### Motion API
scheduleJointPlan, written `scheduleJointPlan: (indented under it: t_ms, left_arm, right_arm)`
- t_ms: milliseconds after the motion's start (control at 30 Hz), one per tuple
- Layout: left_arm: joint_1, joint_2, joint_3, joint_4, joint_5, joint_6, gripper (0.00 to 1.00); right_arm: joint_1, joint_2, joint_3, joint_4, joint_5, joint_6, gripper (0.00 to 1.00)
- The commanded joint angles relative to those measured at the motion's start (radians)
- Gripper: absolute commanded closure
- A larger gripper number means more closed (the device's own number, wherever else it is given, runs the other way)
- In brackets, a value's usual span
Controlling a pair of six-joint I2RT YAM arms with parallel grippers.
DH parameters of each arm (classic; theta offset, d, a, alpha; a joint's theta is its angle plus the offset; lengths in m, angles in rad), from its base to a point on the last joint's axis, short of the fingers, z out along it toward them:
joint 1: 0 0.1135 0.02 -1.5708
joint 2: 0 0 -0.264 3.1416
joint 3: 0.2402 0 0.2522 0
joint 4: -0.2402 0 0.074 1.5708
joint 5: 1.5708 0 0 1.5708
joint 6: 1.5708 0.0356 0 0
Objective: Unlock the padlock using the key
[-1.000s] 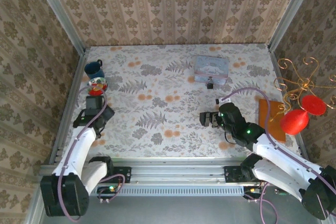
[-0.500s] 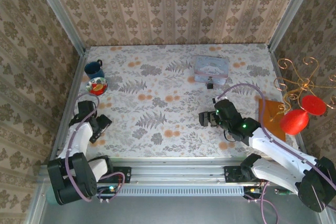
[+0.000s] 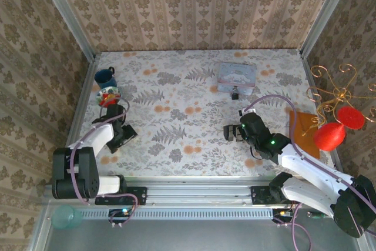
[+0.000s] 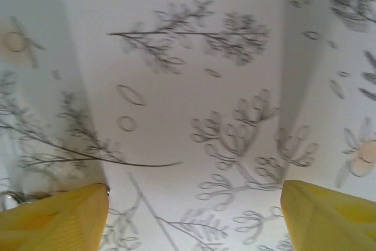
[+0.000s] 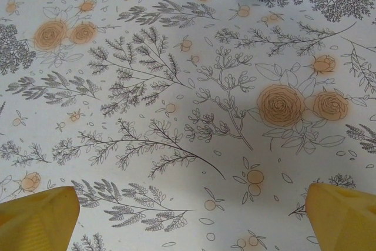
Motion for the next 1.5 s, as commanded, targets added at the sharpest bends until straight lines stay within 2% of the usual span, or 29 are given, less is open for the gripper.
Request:
scheduleJointPlan:
  t_ms: [0,100,267,467,600,767,900,1233,1467]
  left_arm:
    - [-0.006,-0.029,0.027,-0.073,-0.039,-0.025,0.22]
    - [0.003,-0.093,0.028,-0.107,-0.079,-0.014,0.22]
    - [0.068,-0.173,0.017,-0.166,-0.097,0.010,0.22]
    - [0.109,-0.167,-0.002,-0.259,-0.120,0.009,0.25]
    - [0.137,-0.123,-0.038,-0.208,-0.062,0.003,0.36]
    - [0.155,-0.048,-0.033,-0.174,-0.050,0.004,0.44]
    - [0.173,-0.016,-0.032,-0.151,-0.026,0.008,0.55]
    - [0.183,0.018,-0.023,-0.119,-0.013,0.014,0.77]
    - [0.166,-0.037,-0.040,-0.095,-0.003,0.023,0.88]
  right_arm:
    - [0.006,0.004,-0.011,0.018,0.039,0.010,0.00]
    - [0.006,0.011,-0.009,0.019,0.038,0.009,0.00]
    - [0.006,0.035,-0.002,0.024,0.040,0.006,0.00]
    - [0.006,0.056,0.007,0.022,0.038,0.005,0.00]
    - [0.006,0.055,0.007,0.021,0.037,0.005,0.00]
    - [0.006,0.057,0.007,0.021,0.037,0.006,0.00]
    - [0.006,0.059,0.008,0.019,0.038,0.005,0.00]
    - [0.006,0.063,0.011,0.018,0.036,0.005,0.00]
    - [0.006,0.067,0.012,0.018,0.037,0.003,0.00]
